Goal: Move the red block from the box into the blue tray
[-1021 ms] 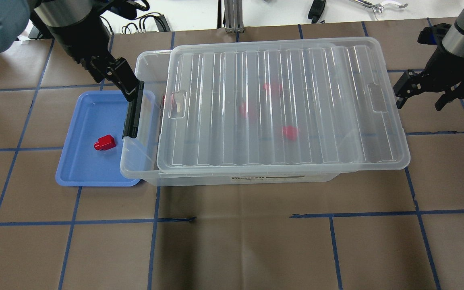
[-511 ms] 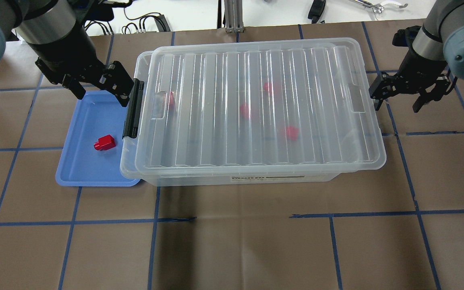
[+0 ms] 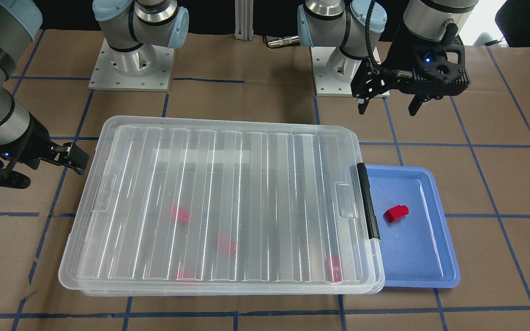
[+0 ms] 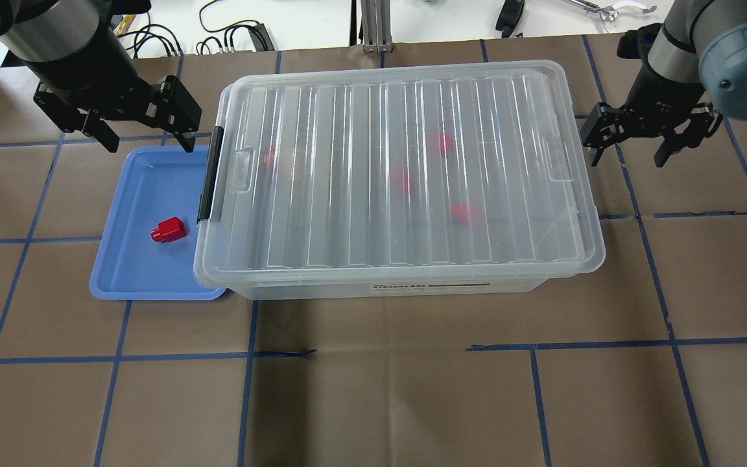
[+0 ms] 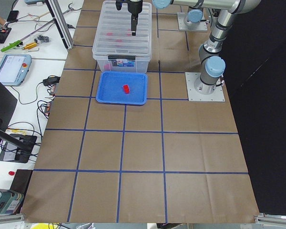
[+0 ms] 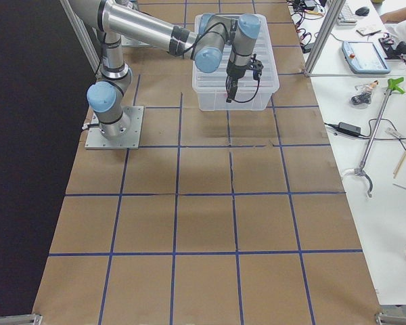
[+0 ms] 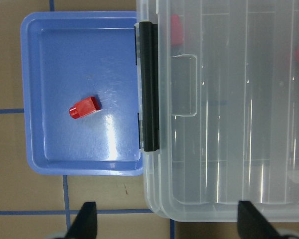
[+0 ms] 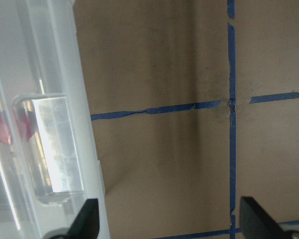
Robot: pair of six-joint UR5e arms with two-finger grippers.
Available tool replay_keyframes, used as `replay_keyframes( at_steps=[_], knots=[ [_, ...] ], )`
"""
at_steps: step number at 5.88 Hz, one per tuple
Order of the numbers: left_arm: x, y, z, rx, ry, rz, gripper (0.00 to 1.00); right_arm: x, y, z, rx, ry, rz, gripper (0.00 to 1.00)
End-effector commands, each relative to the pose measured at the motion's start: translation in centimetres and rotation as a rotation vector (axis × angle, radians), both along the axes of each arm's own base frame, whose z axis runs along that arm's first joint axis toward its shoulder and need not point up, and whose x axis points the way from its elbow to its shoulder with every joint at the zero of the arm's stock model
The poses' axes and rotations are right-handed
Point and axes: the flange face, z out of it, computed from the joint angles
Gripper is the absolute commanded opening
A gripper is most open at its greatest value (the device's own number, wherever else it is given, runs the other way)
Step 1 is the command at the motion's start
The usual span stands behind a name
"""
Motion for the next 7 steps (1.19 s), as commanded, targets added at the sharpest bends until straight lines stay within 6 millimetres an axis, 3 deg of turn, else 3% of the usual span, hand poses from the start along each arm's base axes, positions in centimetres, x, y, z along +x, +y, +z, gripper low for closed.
replay_keyframes(
  at_steps=[1, 2, 3, 4, 7],
  knots=[
    [-0.1, 0.0, -0.1, -0.001, 0.003, 0.008, 0.98, 2.1, -0.7, 8.2, -0.012, -0.005, 0.030, 1.00],
    [-0.1, 0.0, -0.1, -0.002, 0.003, 0.008, 0.98, 4.9, 0.0, 11.1, -0.002, 0.008, -0.011, 1.00],
    [-0.1, 0.0, -0.1, -0.002, 0.003, 0.010, 0.98, 8.6, 0.4, 12.3, -0.018, 0.007, -0.073, 1.00],
    [0.0, 0.0, -0.1, -0.002, 0.003, 0.011, 0.98, 10.7, 0.9, 12.4, -0.021, 0.009, -0.061, 1.00],
    [0.0, 0.0, 0.0, -0.007, 0.004, 0.013, 0.98, 12.1, 3.3, 9.5, 0.045, 0.010, -0.027, 1.00]
  ],
)
